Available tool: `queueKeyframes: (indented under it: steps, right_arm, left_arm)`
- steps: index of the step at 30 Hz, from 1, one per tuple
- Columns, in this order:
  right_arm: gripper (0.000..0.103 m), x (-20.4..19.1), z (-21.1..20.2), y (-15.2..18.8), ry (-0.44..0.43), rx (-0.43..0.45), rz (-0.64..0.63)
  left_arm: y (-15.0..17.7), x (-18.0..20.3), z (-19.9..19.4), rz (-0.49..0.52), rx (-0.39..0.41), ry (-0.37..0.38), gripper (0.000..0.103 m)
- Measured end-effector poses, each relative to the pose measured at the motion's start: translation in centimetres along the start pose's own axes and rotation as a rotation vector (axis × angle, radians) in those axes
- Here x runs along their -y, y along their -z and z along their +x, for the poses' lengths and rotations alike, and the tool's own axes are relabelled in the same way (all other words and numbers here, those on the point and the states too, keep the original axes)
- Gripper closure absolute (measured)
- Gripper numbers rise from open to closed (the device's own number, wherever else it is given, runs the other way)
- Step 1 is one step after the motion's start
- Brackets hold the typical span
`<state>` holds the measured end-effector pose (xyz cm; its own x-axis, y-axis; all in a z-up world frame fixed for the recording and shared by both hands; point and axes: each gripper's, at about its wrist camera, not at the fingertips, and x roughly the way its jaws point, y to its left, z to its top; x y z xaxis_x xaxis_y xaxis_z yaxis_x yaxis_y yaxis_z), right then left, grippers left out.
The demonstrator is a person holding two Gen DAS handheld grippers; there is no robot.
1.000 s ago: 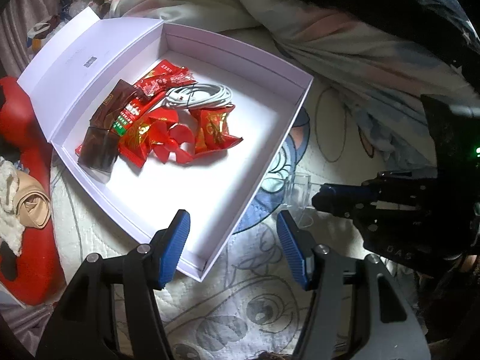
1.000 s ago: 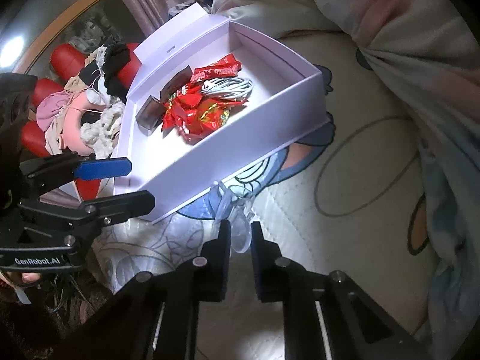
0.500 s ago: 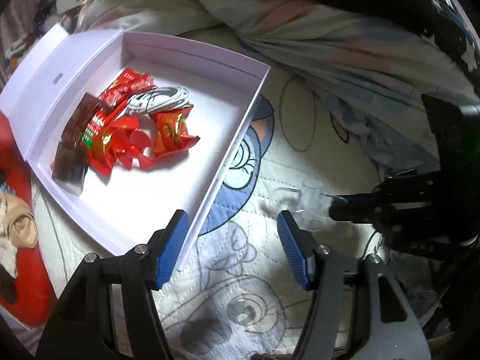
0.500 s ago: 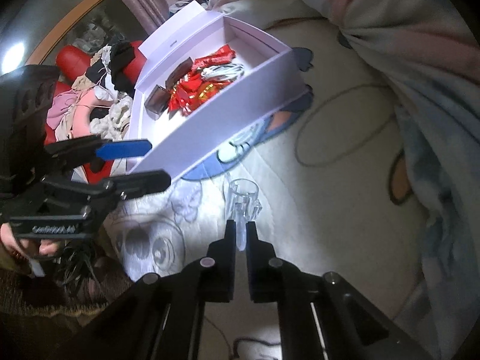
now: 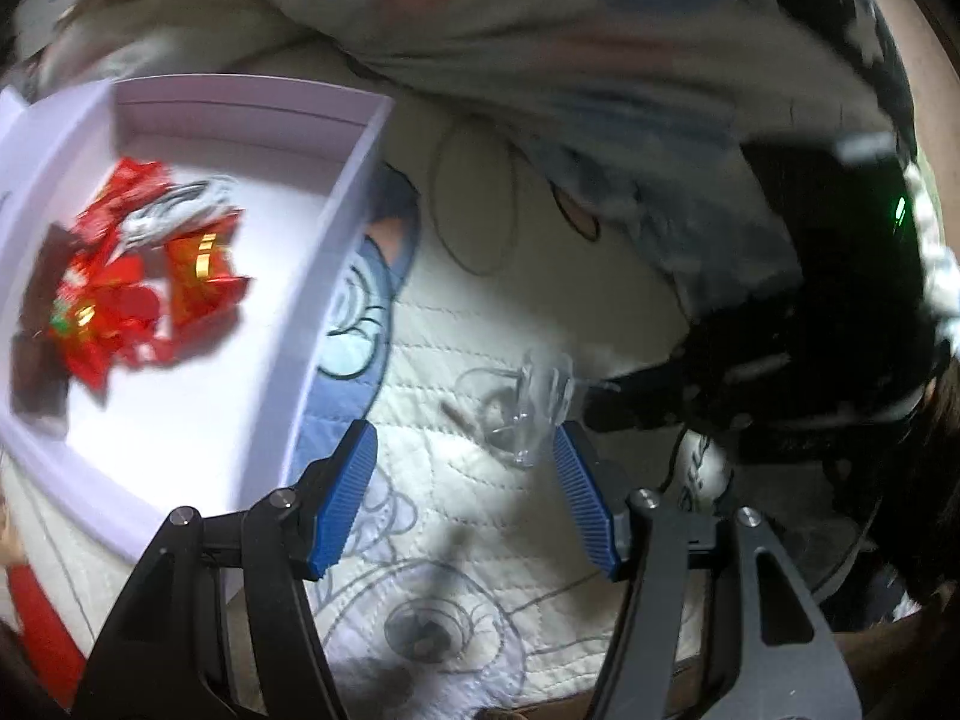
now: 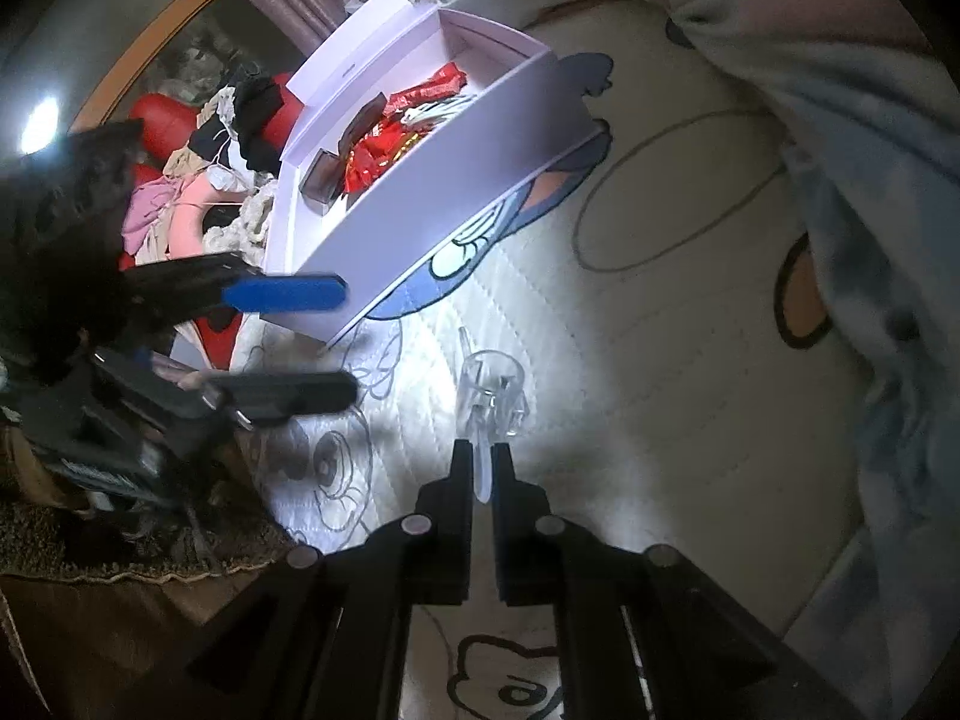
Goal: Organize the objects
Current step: 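Move the left gripper toward the clear plastic piece on the quilt, then close the left gripper on the clear plastic piece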
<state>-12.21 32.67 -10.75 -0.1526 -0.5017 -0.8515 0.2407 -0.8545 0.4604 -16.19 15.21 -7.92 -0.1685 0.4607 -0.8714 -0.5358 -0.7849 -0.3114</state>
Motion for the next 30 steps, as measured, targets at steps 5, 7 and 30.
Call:
queueKeyframes:
  steps: [5,7,30]
  right_arm:
    - [0.097,0.2,0.2,0.0,0.003,-0.006,0.000]
    - [0.095,0.6,0.4,-0.1,0.010,-0.008,0.006]
    - [0.082,0.5,1.3,-0.6,0.145,-0.028,0.001]
  left_arm:
    - [-0.7,0.4,1.8,0.040,-0.017,0.049,0.044]
    - [-1.0,0.6,2.4,0.065,-0.033,0.061,0.044]
    - [-2.2,0.9,4.0,0.114,-0.028,0.150,0.085]
